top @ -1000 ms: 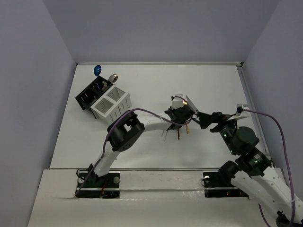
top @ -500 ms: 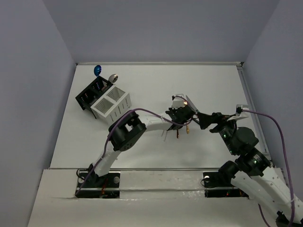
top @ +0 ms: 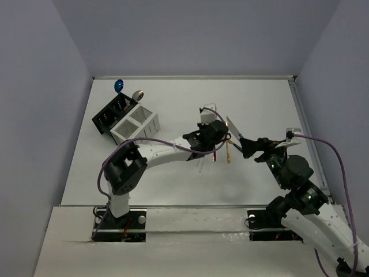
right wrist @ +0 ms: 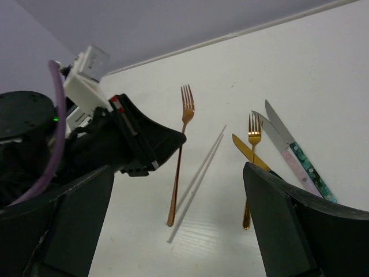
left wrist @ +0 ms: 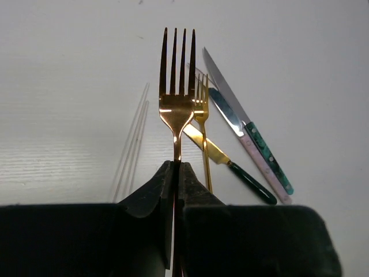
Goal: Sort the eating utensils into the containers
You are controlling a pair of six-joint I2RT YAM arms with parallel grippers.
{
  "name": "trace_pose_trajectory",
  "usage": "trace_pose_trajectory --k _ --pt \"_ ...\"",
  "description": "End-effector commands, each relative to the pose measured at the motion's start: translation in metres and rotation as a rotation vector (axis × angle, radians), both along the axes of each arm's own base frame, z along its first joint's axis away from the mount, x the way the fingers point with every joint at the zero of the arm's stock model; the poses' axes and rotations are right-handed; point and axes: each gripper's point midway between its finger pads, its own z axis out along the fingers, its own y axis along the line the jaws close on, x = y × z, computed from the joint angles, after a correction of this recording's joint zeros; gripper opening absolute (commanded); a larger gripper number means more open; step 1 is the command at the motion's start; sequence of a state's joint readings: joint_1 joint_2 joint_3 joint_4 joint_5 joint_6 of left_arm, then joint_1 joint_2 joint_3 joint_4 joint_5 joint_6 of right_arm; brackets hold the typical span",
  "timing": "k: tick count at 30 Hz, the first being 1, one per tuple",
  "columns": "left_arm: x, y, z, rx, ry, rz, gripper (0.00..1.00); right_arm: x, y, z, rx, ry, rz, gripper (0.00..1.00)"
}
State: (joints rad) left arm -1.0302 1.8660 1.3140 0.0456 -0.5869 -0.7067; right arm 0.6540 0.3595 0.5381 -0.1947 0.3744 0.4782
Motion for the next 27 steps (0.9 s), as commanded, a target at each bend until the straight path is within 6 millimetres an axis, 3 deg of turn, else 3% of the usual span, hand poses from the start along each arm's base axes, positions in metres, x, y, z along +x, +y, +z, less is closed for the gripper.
trace_pose_trajectory --k 1,3,4,6,8,9,11,12,15,16,18,21,23,27 --pt "0.004 0.025 0.066 -0.076 -0.134 0.068 0.0 0.001 -0.002 0.014 0.025 -0.053 -0.007 0.99" --pt "0.009 0.05 0.082 -0.056 -0.175 0.126 0.0 0.001 -0.001 0.013 0.022 -0.049 -0.002 1.0" --pt "0.011 0.072 0.098 -0.053 -0.209 0.173 0.0 0.001 0.0 0.013 0.023 -0.051 -0.001 0.99" --pt "0.026 0.116 0.103 -0.029 -0.229 0.272 0.0 0.0 0.0 0.013 0.026 -0.053 0.002 0.99" --pt "0.031 0.157 0.128 -0.043 -0.285 0.349 0.0 0.0 0.001 0.014 0.028 -0.055 0.009 0.99" --pt "0.042 0.194 0.126 -0.017 -0.3 0.439 0.0 -0.001 0.001 0.014 0.029 -0.057 0.009 0.99" --pt "0.045 0.238 0.148 -0.007 -0.346 0.53 0.0 -0.001 0.002 0.014 0.029 -0.057 0.015 0.99" --pt "0.052 0.274 0.153 0.013 -0.369 0.628 0.0 -0.002 0.002 0.015 0.032 -0.06 0.016 0.99" --pt "0.051 0.324 0.181 0.029 -0.431 0.731 0.0 -0.002 0.003 0.015 0.034 -0.061 0.025 1.0" --pt "0.052 0.35 0.192 0.047 -0.453 0.8 0.0 -0.003 0.003 0.016 0.036 -0.064 0.027 1.0" --pt "0.056 0.384 0.207 0.165 -0.485 0.871 0.0 -0.004 0.003 0.017 0.04 -0.067 0.03 1.0" --pt "0.06 0.418 0.216 0.274 -0.491 0.946 0.0 -0.006 0.002 0.017 0.044 -0.072 0.03 1.0" --pt "0.063 0.442 0.211 0.371 -0.469 0.976 0.0 -0.007 0.001 0.018 0.047 -0.077 0.032 1.0" --pt "0.07 0.471 0.21 0.495 -0.469 1.02 0.0 -0.006 0.002 0.016 0.047 -0.074 0.035 1.0"
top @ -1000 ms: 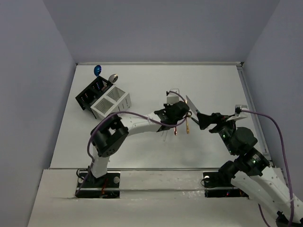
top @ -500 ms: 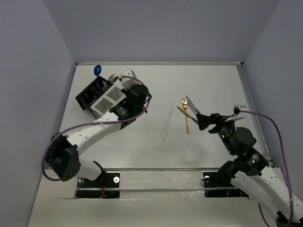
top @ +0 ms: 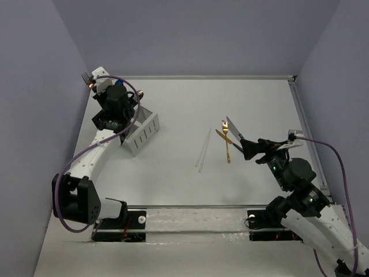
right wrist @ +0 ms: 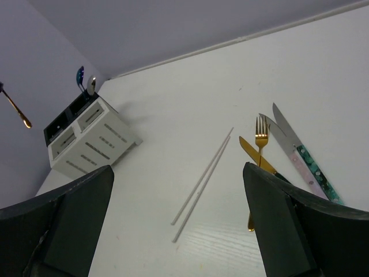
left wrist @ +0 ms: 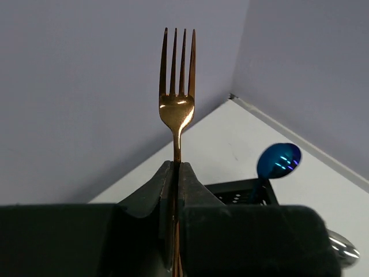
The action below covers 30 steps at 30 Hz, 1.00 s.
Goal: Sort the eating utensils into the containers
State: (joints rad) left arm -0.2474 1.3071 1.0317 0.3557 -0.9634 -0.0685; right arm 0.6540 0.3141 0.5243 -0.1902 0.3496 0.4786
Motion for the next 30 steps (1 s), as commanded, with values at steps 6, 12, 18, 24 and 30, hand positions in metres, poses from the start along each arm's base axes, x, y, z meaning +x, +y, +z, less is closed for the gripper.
trace_pose_trajectory --k 6,12,18,24,30 --pt "0.02 0.048 0.03 0.207 0.028 0.136 0.0 0.003 0.005 0.007 0.024 -0.037 0.015 1.0" --pt "0.045 0.05 0.021 0.298 0.076 0.149 0.0 0.003 0.008 0.006 0.022 -0.04 0.025 1.0" --pt "0.058 0.054 0.004 0.337 0.103 0.151 0.0 0.002 0.011 0.007 0.033 -0.057 0.043 1.0" --pt "0.066 0.061 -0.013 0.353 0.113 0.16 0.0 0.0 0.015 0.008 0.04 -0.072 0.071 1.0" --pt "0.074 0.063 -0.026 0.34 0.116 0.155 0.0 0.0 0.017 0.009 0.046 -0.083 0.078 1.0"
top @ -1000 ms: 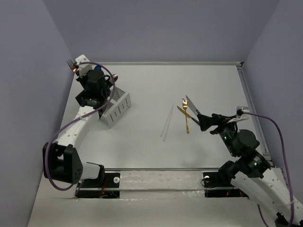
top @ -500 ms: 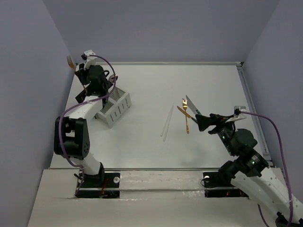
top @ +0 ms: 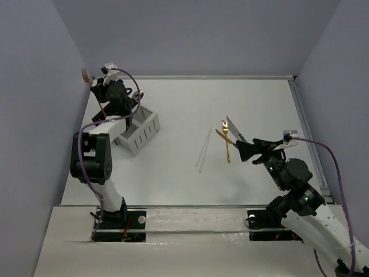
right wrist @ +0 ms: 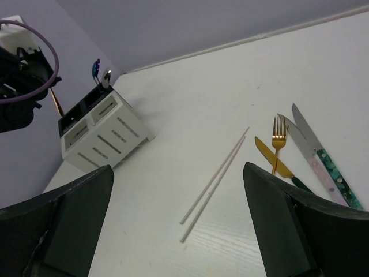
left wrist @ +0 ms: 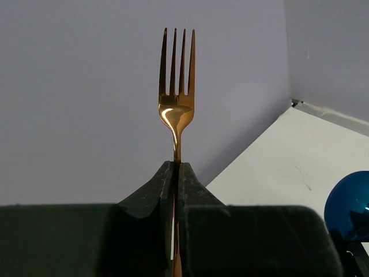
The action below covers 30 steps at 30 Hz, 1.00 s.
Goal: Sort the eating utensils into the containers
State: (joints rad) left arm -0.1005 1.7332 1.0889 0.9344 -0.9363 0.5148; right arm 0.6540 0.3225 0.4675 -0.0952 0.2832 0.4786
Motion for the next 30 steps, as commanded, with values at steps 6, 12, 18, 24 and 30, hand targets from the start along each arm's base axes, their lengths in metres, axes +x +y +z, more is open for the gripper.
trace_pose_trajectory --k 6,12,18,24,30 --pt "0.006 0.002 0.004 -0.026 -0.097 -0.006 0.0 0.001 0.002 0.013 0.027 -0.054 0.01 1.0" --pt "0.003 0.003 -0.017 -0.047 -0.086 0.004 0.0 0.001 0.002 0.012 0.025 -0.053 0.006 1.0" --pt "-0.002 0.004 -0.03 -0.059 -0.076 0.016 0.0 0.001 0.001 0.012 0.025 -0.053 0.003 1.0" --pt "-0.012 0.005 -0.031 -0.08 -0.089 0.027 0.08 0.0 0.001 0.013 0.028 -0.055 0.004 1.0" --pt "-0.019 0.004 -0.022 -0.108 -0.125 0.009 0.26 0.001 0.001 0.012 0.025 -0.053 0.003 1.0"
